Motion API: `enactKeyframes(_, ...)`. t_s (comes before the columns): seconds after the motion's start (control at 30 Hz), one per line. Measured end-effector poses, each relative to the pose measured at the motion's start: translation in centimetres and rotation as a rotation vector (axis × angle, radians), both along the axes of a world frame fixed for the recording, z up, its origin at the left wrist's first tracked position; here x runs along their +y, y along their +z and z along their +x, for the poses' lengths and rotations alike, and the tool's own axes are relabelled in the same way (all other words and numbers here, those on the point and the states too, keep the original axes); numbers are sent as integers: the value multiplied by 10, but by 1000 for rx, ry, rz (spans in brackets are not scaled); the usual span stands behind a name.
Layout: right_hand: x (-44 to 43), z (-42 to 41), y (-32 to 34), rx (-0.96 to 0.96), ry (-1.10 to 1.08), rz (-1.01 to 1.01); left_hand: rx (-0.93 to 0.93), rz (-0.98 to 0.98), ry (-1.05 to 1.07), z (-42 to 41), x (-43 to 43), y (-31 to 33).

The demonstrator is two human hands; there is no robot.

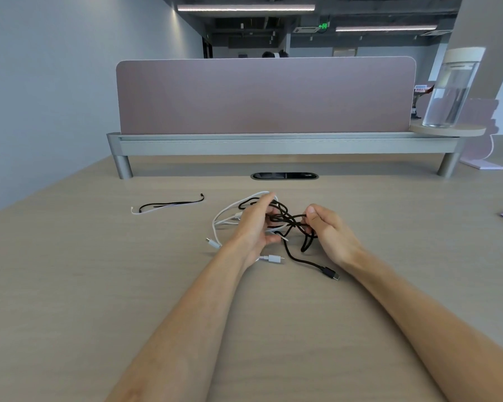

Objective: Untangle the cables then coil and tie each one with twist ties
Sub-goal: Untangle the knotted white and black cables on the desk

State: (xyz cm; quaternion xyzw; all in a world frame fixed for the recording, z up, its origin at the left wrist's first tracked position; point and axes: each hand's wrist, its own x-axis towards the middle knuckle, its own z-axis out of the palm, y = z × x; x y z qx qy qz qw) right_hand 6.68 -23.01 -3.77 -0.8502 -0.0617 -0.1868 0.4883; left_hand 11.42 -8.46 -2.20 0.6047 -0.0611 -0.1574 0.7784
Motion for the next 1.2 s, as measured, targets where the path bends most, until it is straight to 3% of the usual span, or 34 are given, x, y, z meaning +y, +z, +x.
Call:
enactKeyframes(0.2, -1, 1, -2, -8, -10, -8, -21, -90, -48, -1, 9, 2)
enactKeyframes(0.33, -5, 3, -2, -12, -76, -18, -186, 278, -185, -8, 10, 4)
enactKeyframes(0.37, -7, 3, -2, -14, -92, -12, -217, 293, -210, -9, 9, 3)
enactKeyframes(0.47, -9, 5, -1, -22, -119, 29, -191, 68, -112, -5, 10, 0)
enactKeyframes(0.57, -7, 5, -1, -1, -103, 54, -15, -207, 40, 2, 12, 0)
enactKeyframes(0.77, -2, 0, 0, 77, -20, -90, 216, -535, 150, 7, 13, -3)
enactKeyframes(1.0, 3, -4, 1, -15, -64, -90, 115, -466, 197, 7, 9, -6)
enactKeyframes(1.2, 1, -5, 5, -71, -166, 57, 71, -340, 208, 8, 6, -6)
